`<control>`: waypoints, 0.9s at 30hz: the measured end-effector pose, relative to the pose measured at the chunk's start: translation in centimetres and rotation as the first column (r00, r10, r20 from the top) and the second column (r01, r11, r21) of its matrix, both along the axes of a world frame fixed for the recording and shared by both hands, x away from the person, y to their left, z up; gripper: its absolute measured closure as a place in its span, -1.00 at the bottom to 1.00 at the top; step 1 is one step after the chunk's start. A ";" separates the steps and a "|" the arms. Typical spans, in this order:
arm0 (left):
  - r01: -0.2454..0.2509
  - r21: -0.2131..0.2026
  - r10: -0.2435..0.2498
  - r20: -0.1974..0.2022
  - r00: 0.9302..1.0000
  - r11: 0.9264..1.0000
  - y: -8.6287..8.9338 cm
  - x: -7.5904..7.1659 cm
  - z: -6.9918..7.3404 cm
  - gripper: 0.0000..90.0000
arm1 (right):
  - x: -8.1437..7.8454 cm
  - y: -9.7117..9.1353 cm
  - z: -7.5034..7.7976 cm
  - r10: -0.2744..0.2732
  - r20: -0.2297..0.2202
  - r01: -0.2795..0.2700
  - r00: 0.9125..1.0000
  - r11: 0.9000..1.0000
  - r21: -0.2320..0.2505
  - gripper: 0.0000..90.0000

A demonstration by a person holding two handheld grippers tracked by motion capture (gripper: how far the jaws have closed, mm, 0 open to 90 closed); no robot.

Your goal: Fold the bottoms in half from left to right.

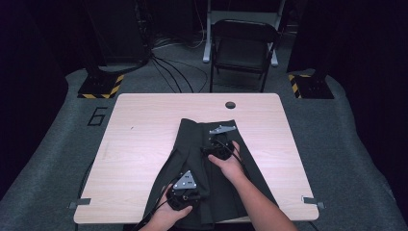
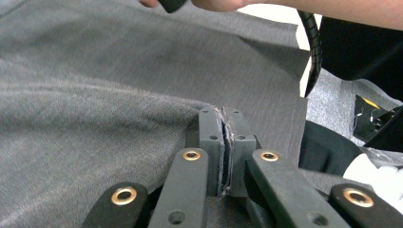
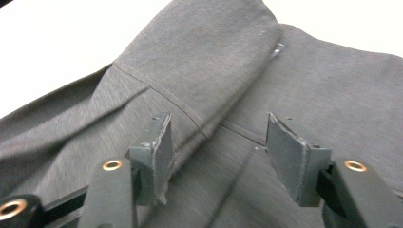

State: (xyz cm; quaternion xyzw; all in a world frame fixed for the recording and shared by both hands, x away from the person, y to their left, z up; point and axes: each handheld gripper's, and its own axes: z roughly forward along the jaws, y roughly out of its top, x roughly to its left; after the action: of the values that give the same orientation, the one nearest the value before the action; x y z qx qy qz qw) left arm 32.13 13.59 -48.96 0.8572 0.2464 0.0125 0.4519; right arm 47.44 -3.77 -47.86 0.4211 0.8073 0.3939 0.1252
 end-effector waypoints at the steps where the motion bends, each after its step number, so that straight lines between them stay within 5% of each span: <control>1: 0.000 0.000 0.000 0.000 1.000 1.000 0.0 0.0 0.0 0.91 | 0.0 0.0 0.0 0.000 0.000 0.000 1.000 1.000 0.000 -0.09; 5: -0.002 0.012 0.002 -0.006 1.000 1.000 0.1 -0.4 -0.3 0.67 | 0.7 1.8 -0.9 0.018 -0.020 -0.018 1.000 1.000 -0.023 -0.14; 6: 0.008 0.033 -0.008 0.000 1.000 0.999 0.1 -0.8 -0.5 0.59 | 0.9 2.5 -1.5 0.028 -0.032 -0.030 0.999 0.998 -0.063 -0.14; 12: 0.024 0.064 -0.023 -0.023 0.999 0.998 0.0 -1.9 -1.3 0.35 | 1.2 3.1 -2.7 0.040 -0.055 -0.046 0.998 0.992 -0.115 -0.07; 19: 0.036 0.105 -0.033 -0.039 0.999 0.994 -0.3 -1.9 -2.0 0.87 | 0.7 3.4 -2.2 0.081 -0.015 -0.082 0.997 0.989 -0.124 0.49; 27: 0.041 0.062 -0.040 -0.025 0.999 0.997 0.1 -2.0 -1.0 0.94 | 0.2 3.2 -0.9 0.093 0.089 -0.084 0.992 0.991 -0.108 0.70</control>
State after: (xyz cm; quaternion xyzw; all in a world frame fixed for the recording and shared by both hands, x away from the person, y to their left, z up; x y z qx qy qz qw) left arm 30.09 13.68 -49.91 0.8758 0.2339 0.0008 0.4223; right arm 47.64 -0.57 -48.77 0.3587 0.8379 0.3759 0.1674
